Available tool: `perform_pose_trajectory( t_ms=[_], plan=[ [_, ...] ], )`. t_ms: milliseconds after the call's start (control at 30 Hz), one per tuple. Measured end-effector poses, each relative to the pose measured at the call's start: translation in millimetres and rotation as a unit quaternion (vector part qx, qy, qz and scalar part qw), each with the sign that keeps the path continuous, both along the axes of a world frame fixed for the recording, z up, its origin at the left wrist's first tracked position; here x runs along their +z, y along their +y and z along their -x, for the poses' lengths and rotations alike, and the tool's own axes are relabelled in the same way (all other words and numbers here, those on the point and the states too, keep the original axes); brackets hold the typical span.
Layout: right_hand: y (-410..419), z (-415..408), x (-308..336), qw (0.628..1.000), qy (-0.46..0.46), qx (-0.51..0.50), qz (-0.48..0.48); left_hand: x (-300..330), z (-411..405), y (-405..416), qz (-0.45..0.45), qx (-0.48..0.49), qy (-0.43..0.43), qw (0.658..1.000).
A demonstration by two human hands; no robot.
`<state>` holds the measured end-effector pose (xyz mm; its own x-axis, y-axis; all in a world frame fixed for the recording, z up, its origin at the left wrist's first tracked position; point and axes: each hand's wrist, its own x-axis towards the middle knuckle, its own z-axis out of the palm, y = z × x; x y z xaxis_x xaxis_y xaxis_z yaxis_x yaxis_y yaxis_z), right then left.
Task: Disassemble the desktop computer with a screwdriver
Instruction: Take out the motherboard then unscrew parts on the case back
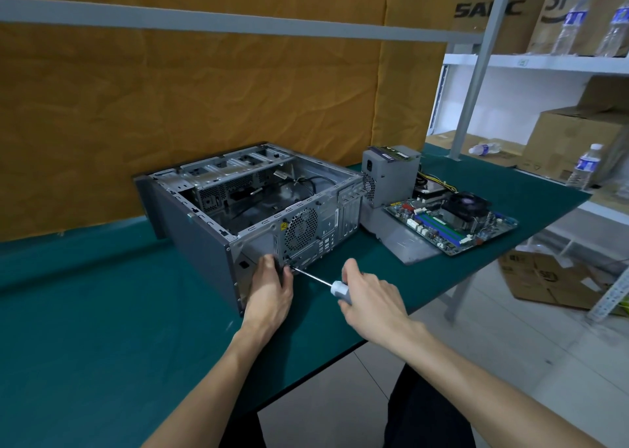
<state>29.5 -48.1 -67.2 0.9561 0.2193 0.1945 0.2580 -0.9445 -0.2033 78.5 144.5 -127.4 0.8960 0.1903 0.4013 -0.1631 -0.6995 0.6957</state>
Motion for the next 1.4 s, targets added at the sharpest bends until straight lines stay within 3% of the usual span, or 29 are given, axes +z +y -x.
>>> perform_pose_trajectory(
  t_ms=[133,267,500,667,833,1000,1233,1400],
  plan=[
    [-1,-1,-4,0.999,0.031,-0.016,-0.006,-2,-2,1,-0.003,0.001,-0.005,1.000],
    [0,-1,-1,1.000,-0.017,0.008,0.017,-4,-4,3,-0.005,0.002,-0.009,1.000],
    [2,-5,-11,1.000,0.023,-0.016,0.003,-3,-3,1,-0.007,0.004,-0.010,1.000],
    [2,-9,-11,0.999,-0.033,-0.013,0.037,0,-2,2,0.002,-0.005,0.003,1.000],
    [4,-14,-16,1.000,0.017,-0.012,0.004,3,1,1,-0.002,-0.003,0.000,1.000],
    [0,-16,-16,0.999,-0.025,-0.018,0.021,7,7,1,0.002,-0.012,0.007,1.000],
    [-23,-40,-13,0.978,0.096,-0.167,-0.075,11,8,0,-0.001,-0.014,0.012,1.000],
    [-15,-74,-8,0.968,0.111,-0.206,-0.093,9,9,1,0.006,-0.015,0.010,1.000]
  ],
)
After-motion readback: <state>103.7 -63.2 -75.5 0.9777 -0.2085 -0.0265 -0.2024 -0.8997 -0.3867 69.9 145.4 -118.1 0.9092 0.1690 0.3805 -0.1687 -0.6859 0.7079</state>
